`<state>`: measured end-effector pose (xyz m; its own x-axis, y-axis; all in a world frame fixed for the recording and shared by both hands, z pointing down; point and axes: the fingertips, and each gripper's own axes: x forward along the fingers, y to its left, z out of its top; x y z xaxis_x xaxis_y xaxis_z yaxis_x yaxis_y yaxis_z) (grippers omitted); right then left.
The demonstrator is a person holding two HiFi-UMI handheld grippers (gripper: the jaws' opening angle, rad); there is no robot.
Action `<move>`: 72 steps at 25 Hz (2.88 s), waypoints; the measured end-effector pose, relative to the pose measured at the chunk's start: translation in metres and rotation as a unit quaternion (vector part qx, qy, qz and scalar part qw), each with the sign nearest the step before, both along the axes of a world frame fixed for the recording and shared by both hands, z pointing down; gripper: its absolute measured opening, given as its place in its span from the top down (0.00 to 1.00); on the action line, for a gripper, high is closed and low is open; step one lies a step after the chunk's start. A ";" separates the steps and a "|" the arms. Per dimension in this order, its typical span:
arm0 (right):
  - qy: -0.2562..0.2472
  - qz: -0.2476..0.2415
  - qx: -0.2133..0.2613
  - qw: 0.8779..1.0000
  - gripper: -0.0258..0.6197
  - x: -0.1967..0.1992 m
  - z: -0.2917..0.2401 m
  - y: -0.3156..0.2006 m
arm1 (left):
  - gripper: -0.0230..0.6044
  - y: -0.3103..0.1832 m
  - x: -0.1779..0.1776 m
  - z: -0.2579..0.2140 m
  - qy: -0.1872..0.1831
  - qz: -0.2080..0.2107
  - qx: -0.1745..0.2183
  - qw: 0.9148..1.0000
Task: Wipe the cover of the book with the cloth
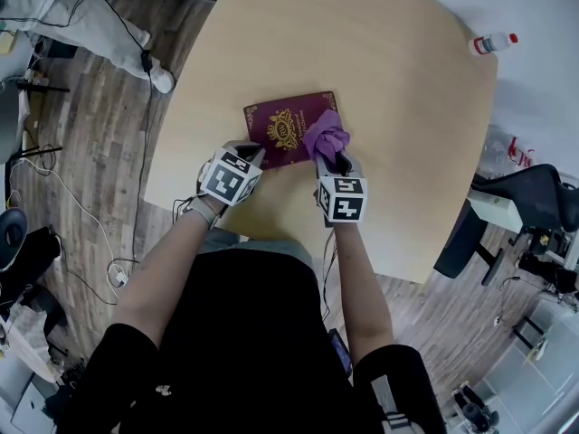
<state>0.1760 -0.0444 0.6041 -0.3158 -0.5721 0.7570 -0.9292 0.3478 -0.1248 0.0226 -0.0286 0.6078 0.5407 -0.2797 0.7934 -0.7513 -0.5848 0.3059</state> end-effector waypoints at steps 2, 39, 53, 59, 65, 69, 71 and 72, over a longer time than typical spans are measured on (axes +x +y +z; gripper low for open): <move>0.001 -0.006 -0.002 1.000 0.75 -0.001 0.000 -0.004 | 0.93 0.000 0.000 0.000 -0.001 -0.001 0.001 1.000; 0.004 -0.080 -0.044 0.996 0.76 -0.062 -0.002 -0.123 | 0.93 -0.003 0.004 -0.004 -0.029 0.006 0.049 0.998; 0.001 -0.156 -0.061 0.986 0.77 -0.081 0.001 -0.087 | 0.93 -0.003 0.001 -0.003 -0.022 0.003 0.045 0.999; -0.003 -0.164 -0.077 0.983 0.77 -0.077 0.001 -0.061 | 0.93 -0.004 0.002 -0.004 -0.019 0.002 0.046 0.999; -0.021 -0.148 -0.075 0.986 0.77 -0.071 0.000 -0.034 | 0.93 -0.003 0.002 -0.003 -0.018 0.004 0.048 0.999; -0.025 -0.139 -0.071 0.987 0.77 -0.068 0.000 -0.020 | 0.93 -0.003 0.002 -0.003 -0.017 0.005 0.049 0.999; -0.028 -0.135 -0.070 0.988 0.77 -0.067 0.000 -0.012 | 0.93 -0.004 0.002 -0.004 -0.016 0.005 0.049 0.999; -0.029 -0.134 -0.070 0.988 0.77 -0.066 0.000 -0.007 | 0.93 -0.003 0.002 -0.004 -0.016 0.005 0.049 0.999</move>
<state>0.1098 -0.0514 0.6037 -0.4866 -0.3535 0.7989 -0.7964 0.5554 -0.2393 0.0247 -0.0320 0.6036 0.5182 -0.3519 0.7795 -0.7536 -0.6188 0.2217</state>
